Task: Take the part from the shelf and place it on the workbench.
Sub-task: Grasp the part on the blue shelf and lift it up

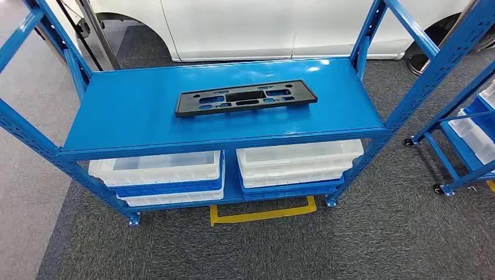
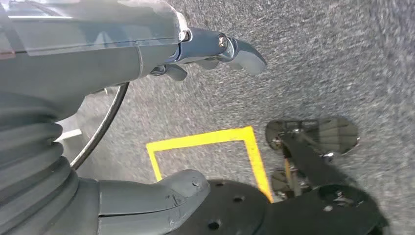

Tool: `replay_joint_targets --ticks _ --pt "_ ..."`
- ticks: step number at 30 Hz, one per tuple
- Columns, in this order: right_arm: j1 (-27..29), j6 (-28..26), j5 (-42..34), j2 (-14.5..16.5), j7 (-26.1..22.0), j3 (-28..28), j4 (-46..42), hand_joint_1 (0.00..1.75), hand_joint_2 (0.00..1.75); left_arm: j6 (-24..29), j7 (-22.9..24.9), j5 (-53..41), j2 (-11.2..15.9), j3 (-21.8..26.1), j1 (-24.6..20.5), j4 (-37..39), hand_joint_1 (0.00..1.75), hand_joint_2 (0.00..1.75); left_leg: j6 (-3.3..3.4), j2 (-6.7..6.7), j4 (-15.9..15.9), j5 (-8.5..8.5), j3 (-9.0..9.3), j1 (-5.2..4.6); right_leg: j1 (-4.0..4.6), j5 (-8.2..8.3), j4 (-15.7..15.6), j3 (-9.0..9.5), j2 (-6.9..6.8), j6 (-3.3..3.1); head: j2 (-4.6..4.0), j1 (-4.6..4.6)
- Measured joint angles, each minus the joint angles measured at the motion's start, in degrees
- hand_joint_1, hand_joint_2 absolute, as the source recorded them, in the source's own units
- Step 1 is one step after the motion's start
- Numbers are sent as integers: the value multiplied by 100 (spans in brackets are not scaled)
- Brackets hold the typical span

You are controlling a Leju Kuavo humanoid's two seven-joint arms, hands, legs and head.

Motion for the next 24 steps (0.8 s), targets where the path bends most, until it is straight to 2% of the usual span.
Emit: replay_joint_targets --ticks 10,12,14,16,20,24 --pt "-281 1 -1245 51 214 1076 411 0 175 -111 228 -127 -60 -746 -223 415 0 175 0 0 0 0 0 0 0 0 -1 -1 1 0 0 0" --pt "-350 -24 -1550 60 244 1311 513 0 87 -138 287 -141 -67 -901 -277 516 0 175 0 0 0 0 0 0 0 0 0 0 0 0 0 0" --pt "-402 -114 -1849 72 211 1493 603 0 0 -180 336 -120 -79 -1007 -318 601 0 87 0 -1 0 0 1 0 0 0 0 0 0 0 0 0" --pt "-432 -286 -2095 85 56 1645 678 0 0 -236 369 -67 -96 -1059 -344 668 0 0 0 -2 0 0 1 0 0 0 0 0 0 0 0 0" --pt "-446 -719 -2272 103 -506 1979 794 0 0 -281 396 54 -132 -1077 -371 785 0 0 0 -4 0 0 2 0 -1 -2 0 -1 0 2 0 -1" --pt "-358 -1094 -2094 -64 -994 2145 633 0 0 -281 398 138 -138 -1083 -374 866 0 0 0 -12 -2 0 1 0 -3 -4 0 1 -7 5 0 -2"
